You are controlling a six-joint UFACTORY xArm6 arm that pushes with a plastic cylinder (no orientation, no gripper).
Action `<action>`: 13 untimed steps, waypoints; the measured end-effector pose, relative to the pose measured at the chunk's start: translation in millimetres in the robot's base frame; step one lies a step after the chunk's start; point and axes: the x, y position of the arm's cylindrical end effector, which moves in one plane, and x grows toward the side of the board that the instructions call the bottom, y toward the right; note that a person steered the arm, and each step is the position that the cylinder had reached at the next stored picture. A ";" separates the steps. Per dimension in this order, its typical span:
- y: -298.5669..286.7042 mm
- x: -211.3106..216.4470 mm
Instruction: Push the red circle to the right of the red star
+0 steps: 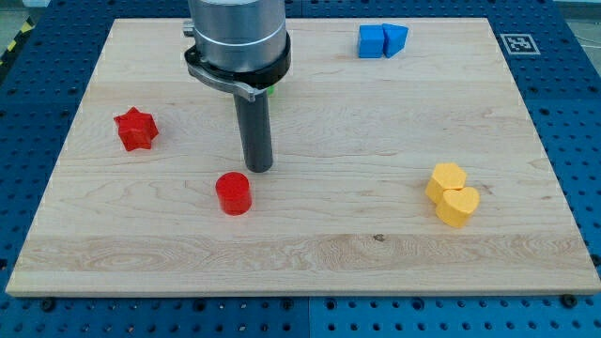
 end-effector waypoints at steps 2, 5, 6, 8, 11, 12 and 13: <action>19.2 32.1; 16.0 55.8; 13.9 57.7; -2.4 59.2; -6.0 46.6; -12.2 53.4; -14.9 69.7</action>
